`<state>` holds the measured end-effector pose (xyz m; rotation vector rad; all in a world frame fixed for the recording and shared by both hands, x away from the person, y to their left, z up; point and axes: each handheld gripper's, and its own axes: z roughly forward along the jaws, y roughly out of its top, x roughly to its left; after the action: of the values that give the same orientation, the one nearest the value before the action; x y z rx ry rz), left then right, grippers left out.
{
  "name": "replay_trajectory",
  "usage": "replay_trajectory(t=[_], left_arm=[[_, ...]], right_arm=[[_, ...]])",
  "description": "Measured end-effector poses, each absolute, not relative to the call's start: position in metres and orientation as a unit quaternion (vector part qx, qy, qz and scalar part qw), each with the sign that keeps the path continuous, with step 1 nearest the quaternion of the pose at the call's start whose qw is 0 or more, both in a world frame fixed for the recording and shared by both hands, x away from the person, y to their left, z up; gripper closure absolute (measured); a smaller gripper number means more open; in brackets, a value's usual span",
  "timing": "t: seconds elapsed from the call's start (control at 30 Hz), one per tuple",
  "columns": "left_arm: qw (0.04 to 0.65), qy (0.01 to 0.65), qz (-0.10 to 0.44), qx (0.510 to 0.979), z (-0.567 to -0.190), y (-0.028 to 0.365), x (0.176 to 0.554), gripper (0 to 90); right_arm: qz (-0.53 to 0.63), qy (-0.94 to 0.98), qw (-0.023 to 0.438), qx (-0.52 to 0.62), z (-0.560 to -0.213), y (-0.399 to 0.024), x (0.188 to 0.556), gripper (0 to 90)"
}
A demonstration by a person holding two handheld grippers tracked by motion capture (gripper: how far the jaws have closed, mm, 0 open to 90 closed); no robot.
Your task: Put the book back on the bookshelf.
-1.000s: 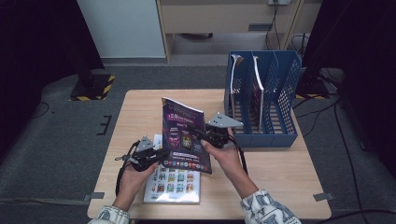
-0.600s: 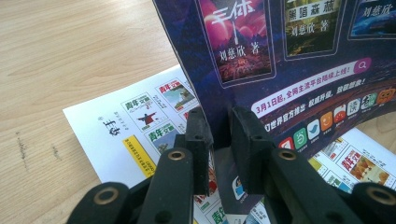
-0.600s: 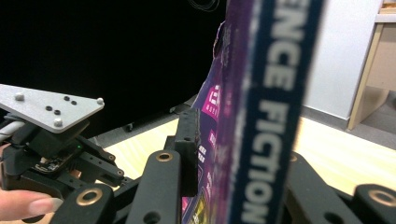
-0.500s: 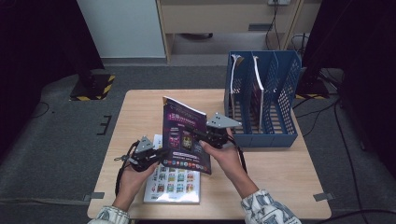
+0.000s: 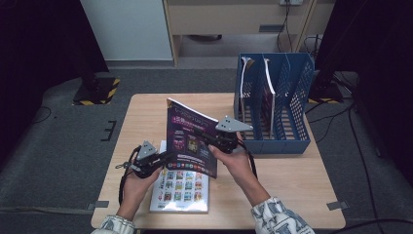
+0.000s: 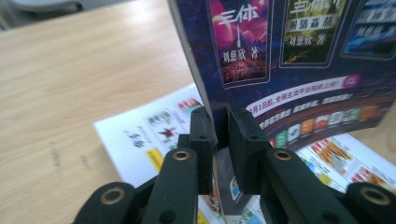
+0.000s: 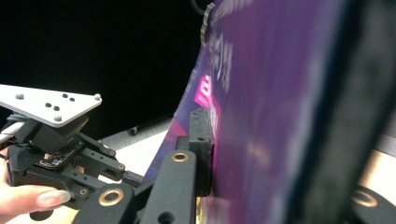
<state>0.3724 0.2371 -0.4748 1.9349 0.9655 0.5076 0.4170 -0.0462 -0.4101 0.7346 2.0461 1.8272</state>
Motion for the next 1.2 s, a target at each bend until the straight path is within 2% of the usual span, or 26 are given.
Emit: replay_trajectory(t=[0.17,0.4,0.7,0.9,1.03,1.1,1.2], left_arm=[[0.438,0.390,0.215,0.781,-0.4743,0.2417,0.3723,81.2],[0.435,0.390,0.215,0.783,-0.4758,0.2417,0.3724,81.2],[0.436,0.389,0.214,0.783,-0.4760,0.2417,0.3722,81.3],[0.433,0.387,0.215,0.785,-0.4767,0.2414,0.3717,81.3],[0.432,0.388,0.216,0.785,-0.4779,0.2404,0.3721,80.7],[0.426,0.390,0.220,0.786,-0.4798,0.2398,0.3731,78.4],[0.426,0.403,0.224,0.778,-0.4829,0.2391,0.3743,64.1]], right_arm=[[0.640,0.714,0.150,0.241,-0.4066,-0.0415,0.4162,82.8],[0.643,0.717,0.149,0.226,-0.4077,-0.0369,0.4128,76.4],[0.647,0.713,0.145,0.229,-0.4085,-0.0364,0.4147,74.0],[0.644,0.712,0.156,0.231,-0.4085,-0.0365,0.4144,83.1],[0.641,0.713,0.167,0.231,-0.4084,-0.0367,0.4138,84.0],[0.642,0.711,0.167,0.232,-0.4082,-0.0367,0.4132,84.1],[0.642,0.713,0.164,0.230,-0.4075,-0.0362,0.4118,84.2]])
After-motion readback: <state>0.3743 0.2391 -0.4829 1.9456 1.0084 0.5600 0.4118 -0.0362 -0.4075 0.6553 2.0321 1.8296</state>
